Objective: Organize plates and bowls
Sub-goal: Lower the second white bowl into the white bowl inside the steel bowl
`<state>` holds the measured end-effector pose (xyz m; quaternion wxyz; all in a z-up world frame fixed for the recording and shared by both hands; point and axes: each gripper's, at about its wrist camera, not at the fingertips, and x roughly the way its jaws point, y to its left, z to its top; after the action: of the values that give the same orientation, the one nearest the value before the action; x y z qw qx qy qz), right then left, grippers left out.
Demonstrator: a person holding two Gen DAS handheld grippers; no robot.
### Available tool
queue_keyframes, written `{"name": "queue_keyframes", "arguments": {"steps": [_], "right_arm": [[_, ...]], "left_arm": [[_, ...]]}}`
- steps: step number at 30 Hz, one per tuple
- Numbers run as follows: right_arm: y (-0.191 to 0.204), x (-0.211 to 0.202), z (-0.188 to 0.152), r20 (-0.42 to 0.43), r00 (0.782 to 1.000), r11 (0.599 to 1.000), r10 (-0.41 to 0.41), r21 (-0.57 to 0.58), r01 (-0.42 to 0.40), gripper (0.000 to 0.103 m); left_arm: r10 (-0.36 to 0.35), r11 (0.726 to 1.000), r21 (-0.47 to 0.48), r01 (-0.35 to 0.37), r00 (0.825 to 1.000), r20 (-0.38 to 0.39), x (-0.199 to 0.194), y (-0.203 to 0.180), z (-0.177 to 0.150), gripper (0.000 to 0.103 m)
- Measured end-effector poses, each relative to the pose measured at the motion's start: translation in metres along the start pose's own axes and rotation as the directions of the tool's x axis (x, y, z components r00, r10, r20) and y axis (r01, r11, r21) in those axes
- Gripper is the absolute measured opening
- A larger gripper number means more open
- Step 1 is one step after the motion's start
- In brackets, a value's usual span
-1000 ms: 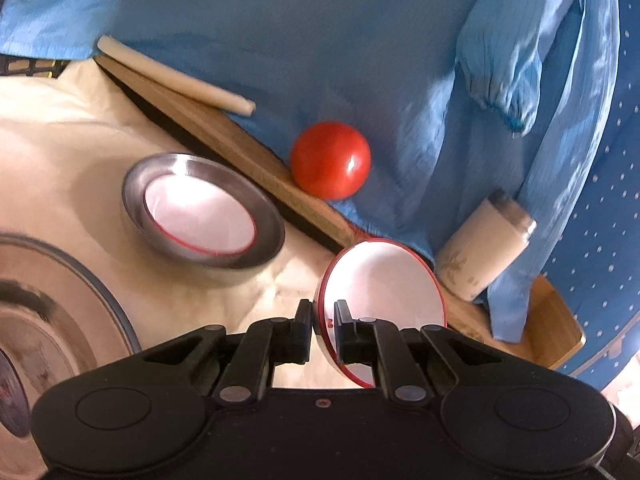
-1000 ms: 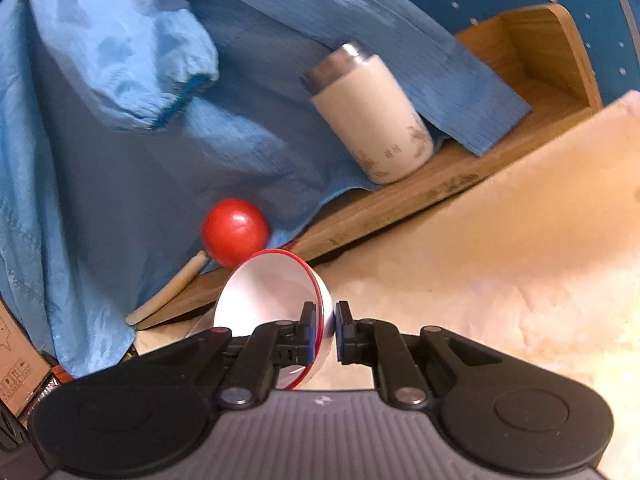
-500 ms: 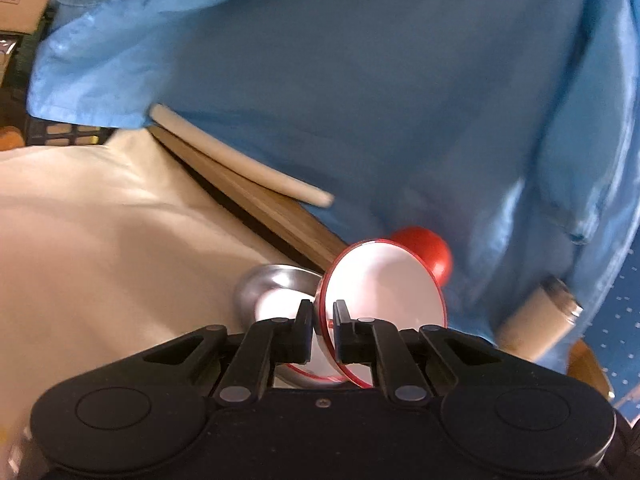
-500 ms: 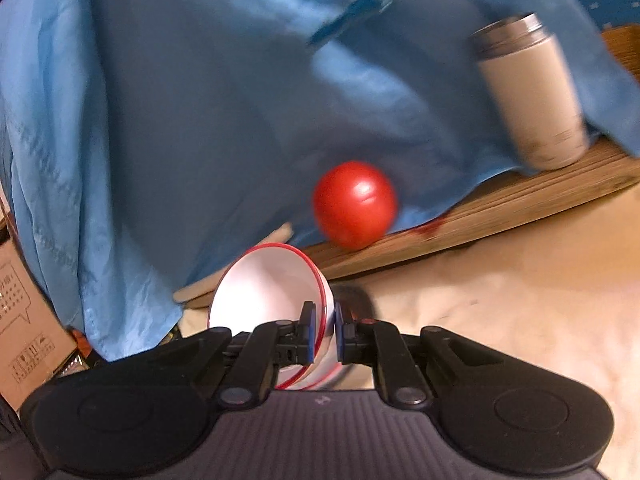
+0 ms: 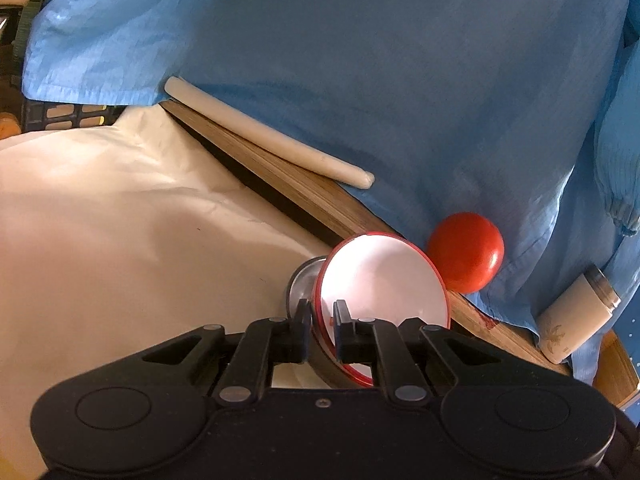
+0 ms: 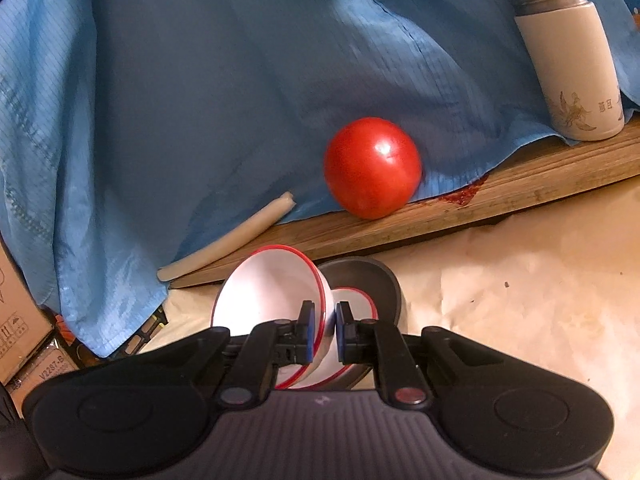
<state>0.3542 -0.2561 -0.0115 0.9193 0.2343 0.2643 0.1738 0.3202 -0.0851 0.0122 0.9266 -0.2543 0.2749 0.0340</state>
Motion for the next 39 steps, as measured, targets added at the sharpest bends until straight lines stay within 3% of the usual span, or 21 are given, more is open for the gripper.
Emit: {"name": "queue_keyframes", "arguments": {"steps": [26,39], "right_arm": [[-0.007,0.001,0.001,0.004,1.0,0.999,-0.009,0.032,0.009,0.012],[-0.008,0.0,0.0,0.015,1.0,0.999,-0.004,0.037,0.004,0.019]], "left_arm": [[0.021,0.994,0.106,-0.018,0.999,-0.028,0.006,-0.011,0.001,0.012],[0.046,0.994,0.1,-0.042,0.998,-0.04,0.01,-0.011,0.003,0.013]]}}
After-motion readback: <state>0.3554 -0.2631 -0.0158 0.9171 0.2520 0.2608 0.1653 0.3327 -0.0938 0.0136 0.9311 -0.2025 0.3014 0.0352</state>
